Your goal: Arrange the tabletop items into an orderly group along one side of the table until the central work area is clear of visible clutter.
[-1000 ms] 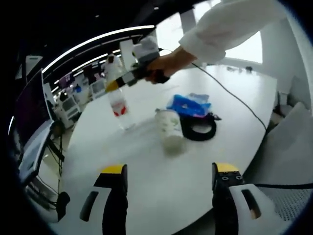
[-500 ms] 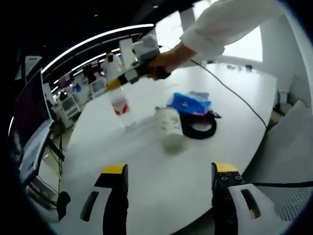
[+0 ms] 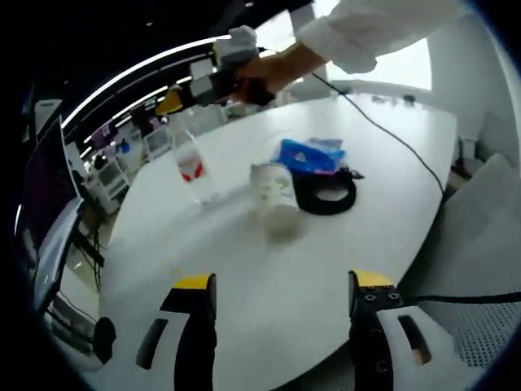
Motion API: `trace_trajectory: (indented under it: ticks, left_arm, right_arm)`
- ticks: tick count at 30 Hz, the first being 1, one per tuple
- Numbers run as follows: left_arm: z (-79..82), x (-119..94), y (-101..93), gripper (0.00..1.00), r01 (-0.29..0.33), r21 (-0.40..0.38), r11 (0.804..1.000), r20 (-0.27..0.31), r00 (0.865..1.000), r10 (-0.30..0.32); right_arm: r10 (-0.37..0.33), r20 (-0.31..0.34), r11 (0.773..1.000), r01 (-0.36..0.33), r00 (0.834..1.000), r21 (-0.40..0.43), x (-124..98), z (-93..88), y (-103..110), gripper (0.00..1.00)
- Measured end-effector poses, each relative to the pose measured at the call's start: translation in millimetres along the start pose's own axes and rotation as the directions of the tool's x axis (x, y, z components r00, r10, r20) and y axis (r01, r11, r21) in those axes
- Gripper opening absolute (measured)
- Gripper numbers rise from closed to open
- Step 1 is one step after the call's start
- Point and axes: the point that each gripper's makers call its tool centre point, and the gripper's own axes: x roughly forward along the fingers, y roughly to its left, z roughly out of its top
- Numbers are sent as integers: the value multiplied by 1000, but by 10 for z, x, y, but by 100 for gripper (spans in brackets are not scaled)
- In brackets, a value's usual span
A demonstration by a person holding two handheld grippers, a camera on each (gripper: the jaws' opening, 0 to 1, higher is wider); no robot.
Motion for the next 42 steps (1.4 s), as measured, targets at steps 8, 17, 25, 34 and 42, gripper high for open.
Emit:
trace_trajectory:
  ticks: [8, 17, 25, 34, 42]
  left_arm:
    - [17, -12, 73, 62, -49, 20, 999, 46, 998, 48]
    - [76, -33, 73, 60, -49, 24, 999, 54, 997, 48]
    - [171, -75, 70, 59, -44, 24, 999, 74, 996, 42]
    - [258, -102, 83, 59, -43, 20, 999, 94, 995, 41]
    - [236, -98, 100, 58, -43, 13, 999, 76, 996, 42]
  right_arm:
    - [-70, 73, 997, 68, 995, 30, -229, 88, 191, 40]
    - [-141, 1, 988, 141, 990, 66, -522, 86, 292, 40]
    - [-173, -119, 977, 185, 978, 101, -811, -181, 392, 40]
    - [-153, -328, 928, 249, 932, 276, -1030, -756, 500, 32]
    - [-16, -517, 894, 243, 856, 375, -1095, -1331, 673, 30]
